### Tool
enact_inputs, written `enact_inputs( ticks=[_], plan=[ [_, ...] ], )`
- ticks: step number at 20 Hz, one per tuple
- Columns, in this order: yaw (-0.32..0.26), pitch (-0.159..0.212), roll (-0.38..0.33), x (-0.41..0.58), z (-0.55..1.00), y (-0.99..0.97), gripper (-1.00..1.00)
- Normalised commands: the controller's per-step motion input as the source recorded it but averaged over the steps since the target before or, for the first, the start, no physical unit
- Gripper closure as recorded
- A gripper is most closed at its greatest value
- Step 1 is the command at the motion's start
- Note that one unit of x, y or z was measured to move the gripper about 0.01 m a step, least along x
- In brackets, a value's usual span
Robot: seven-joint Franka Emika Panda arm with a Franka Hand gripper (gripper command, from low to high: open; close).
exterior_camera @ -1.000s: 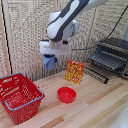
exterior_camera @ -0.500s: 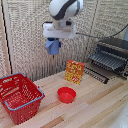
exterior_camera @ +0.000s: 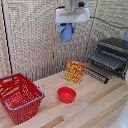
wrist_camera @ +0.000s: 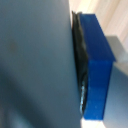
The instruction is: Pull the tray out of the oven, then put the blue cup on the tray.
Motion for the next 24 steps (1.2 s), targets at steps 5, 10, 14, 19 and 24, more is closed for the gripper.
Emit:
enact_inputs(
  ticks=[5,10,14,19,24],
  plan=[
    [-0.068,0.106,0.009,-0.247,0.24,-0.97,1.00],
    [-0.077,0.043,0.000,-0.199,0.03,-0.97,1.00],
    [-0.047,0.000,0.000,-0.119,0.00,-1.00,1.00],
    [-0.050,-0.006,0.000,-0.051,-0.13,-1.00,1.00],
    [-0.074,-0.023,0.000,0.000,-0.31,-0.99,1.00]
  ],
)
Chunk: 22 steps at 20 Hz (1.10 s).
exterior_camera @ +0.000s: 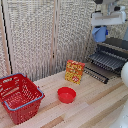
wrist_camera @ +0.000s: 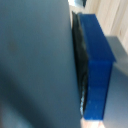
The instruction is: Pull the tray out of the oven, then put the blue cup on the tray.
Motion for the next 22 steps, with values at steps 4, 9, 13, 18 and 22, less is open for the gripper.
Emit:
enact_inputs(
  ticks=[4,9,13,18,22],
  plan=[
    [-0.067,-0.027,-0.028,0.000,-0.32,-0.81,1.00],
    [-0.056,0.002,-0.058,0.000,-0.13,-0.68,1.00],
    [-0.007,0.002,-0.061,0.000,-0.31,-0.22,1.00],
    [-0.014,-0.010,-0.081,-0.004,-0.47,0.02,1.00],
    [-0.058,-0.013,-0.039,-0.071,-0.35,0.11,1.00]
  ],
)
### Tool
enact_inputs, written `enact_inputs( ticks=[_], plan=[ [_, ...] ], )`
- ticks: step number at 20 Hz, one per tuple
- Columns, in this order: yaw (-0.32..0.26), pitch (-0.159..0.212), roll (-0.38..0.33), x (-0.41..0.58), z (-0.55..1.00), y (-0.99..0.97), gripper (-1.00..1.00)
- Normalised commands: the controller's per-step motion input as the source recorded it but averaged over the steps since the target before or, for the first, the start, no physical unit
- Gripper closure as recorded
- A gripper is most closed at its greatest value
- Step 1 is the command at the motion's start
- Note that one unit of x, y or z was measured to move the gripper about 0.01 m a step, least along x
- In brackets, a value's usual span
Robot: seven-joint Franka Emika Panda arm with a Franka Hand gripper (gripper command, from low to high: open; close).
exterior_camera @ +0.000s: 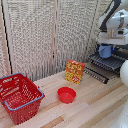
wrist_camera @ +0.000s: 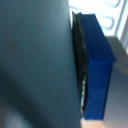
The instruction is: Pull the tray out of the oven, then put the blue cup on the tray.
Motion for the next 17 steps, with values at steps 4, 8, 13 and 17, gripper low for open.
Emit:
enact_inputs(
  ticks=[4,8,13,17],
  plan=[
    [-0.102,-0.008,-0.051,0.000,0.02,0.00,-1.00],
    [-0.089,-0.011,-0.084,0.000,0.33,0.00,-1.00],
    [-0.045,0.000,-0.090,0.027,0.77,0.00,-1.00],
    [-0.056,0.011,-0.035,0.031,0.97,0.00,-1.00]
  ],
)
